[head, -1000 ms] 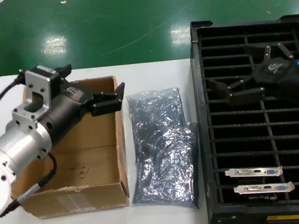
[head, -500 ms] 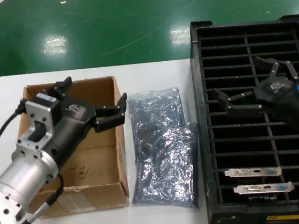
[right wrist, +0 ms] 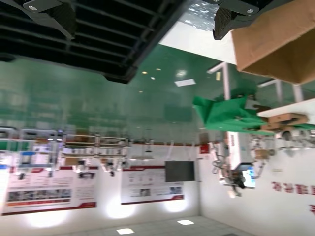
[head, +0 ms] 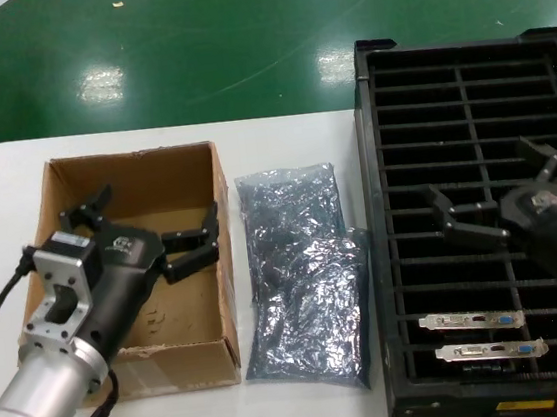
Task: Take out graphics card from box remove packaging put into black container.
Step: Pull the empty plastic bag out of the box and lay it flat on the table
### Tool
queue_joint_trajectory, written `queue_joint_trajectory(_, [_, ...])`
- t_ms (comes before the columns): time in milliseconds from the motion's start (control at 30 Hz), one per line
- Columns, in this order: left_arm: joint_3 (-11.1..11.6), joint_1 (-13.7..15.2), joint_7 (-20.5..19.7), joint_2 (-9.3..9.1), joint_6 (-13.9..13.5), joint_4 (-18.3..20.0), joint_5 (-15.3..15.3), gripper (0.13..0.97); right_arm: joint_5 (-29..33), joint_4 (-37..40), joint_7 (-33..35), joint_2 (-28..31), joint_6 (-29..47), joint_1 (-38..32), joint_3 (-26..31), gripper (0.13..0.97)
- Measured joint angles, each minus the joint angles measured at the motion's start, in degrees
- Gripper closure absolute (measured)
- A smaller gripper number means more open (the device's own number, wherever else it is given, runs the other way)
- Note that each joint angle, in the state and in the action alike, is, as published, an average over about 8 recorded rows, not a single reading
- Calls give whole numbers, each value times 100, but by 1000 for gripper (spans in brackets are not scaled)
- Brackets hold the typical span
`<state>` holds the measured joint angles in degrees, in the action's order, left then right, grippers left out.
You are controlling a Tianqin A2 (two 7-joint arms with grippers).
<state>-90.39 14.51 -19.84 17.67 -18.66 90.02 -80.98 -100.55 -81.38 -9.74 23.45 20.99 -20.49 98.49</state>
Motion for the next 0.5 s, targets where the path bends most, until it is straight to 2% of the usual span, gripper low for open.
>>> queue_joint_trajectory(500, [-77, -870, 1184, -29, 1113, 99, -1329, 132, -154, -614, 581, -375, -1252, 1229, -407, 129])
